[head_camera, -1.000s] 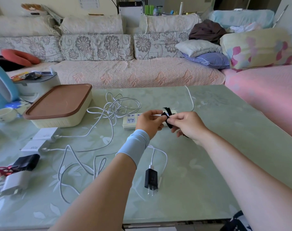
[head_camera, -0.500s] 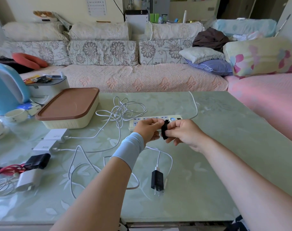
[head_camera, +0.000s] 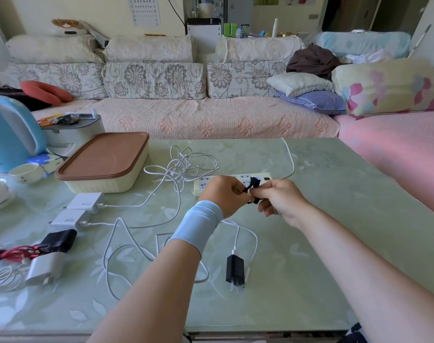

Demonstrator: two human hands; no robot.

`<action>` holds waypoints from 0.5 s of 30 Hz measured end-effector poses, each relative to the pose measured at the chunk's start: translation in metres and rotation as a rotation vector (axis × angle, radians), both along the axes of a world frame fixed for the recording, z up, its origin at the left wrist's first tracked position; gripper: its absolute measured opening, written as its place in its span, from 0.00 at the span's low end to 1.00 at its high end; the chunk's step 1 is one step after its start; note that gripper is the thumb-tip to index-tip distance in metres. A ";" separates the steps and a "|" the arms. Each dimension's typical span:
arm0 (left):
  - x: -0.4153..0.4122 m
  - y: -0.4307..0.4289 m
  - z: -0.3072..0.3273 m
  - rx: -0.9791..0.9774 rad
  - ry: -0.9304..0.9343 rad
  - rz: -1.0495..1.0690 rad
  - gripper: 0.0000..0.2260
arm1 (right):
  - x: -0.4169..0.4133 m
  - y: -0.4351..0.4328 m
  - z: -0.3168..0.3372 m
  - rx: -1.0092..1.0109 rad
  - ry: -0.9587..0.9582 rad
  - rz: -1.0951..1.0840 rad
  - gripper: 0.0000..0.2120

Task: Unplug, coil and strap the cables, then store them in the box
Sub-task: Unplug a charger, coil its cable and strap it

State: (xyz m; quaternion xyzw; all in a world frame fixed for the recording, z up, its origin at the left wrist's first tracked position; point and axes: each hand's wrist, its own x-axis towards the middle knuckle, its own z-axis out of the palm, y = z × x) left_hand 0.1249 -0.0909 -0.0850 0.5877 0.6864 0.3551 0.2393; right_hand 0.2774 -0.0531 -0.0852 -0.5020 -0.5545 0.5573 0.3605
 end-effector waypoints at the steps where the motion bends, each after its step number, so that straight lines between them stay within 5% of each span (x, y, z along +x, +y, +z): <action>1: -0.001 0.001 0.001 0.025 0.070 0.029 0.04 | 0.000 0.003 0.001 -0.003 0.011 -0.032 0.07; 8: -0.037 0.010 -0.006 0.050 0.100 0.260 0.14 | 0.023 0.020 0.000 -0.014 0.090 -0.229 0.09; 15: -0.041 0.014 -0.013 0.053 0.089 0.362 0.16 | 0.035 0.026 -0.006 0.165 -0.150 -0.309 0.06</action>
